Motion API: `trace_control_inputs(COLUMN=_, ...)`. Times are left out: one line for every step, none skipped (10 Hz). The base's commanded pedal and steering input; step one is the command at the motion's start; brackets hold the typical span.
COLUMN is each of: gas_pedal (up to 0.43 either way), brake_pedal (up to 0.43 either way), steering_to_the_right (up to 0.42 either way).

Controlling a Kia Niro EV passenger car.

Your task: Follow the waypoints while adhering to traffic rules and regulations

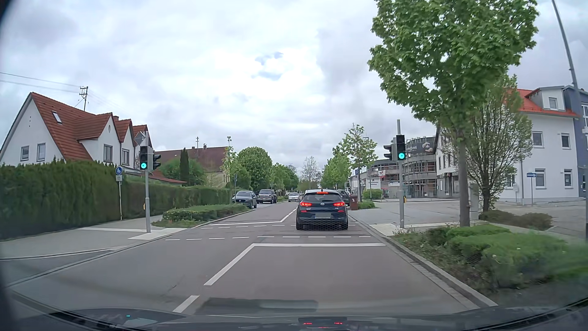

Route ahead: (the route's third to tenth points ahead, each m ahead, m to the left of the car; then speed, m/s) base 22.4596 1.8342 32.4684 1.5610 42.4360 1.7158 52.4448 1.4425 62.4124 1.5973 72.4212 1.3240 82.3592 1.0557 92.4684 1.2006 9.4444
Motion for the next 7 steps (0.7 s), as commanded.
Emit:
trace_control_inputs(gas_pedal=0.000, brake_pedal=0.006, steering_to_the_right=0.000)
trace_control_inputs(gas_pedal=0.000, brake_pedal=0.006, steering_to_the_right=0.000)
trace_control_inputs(gas_pedal=0.000, brake_pedal=0.006, steering_to_the_right=0.000)
trace_control_inputs(gas_pedal=0.000, brake_pedal=0.006, steering_to_the_right=0.000)
trace_control_inputs(gas_pedal=0.000, brake_pedal=0.006, steering_to_the_right=0.001)
trace_control_inputs(gas_pedal=0.000, brake_pedal=0.006, steering_to_the_right=0.001)
trace_control_inputs(gas_pedal=0.000, brake_pedal=0.012, steering_to_the_right=0.001)
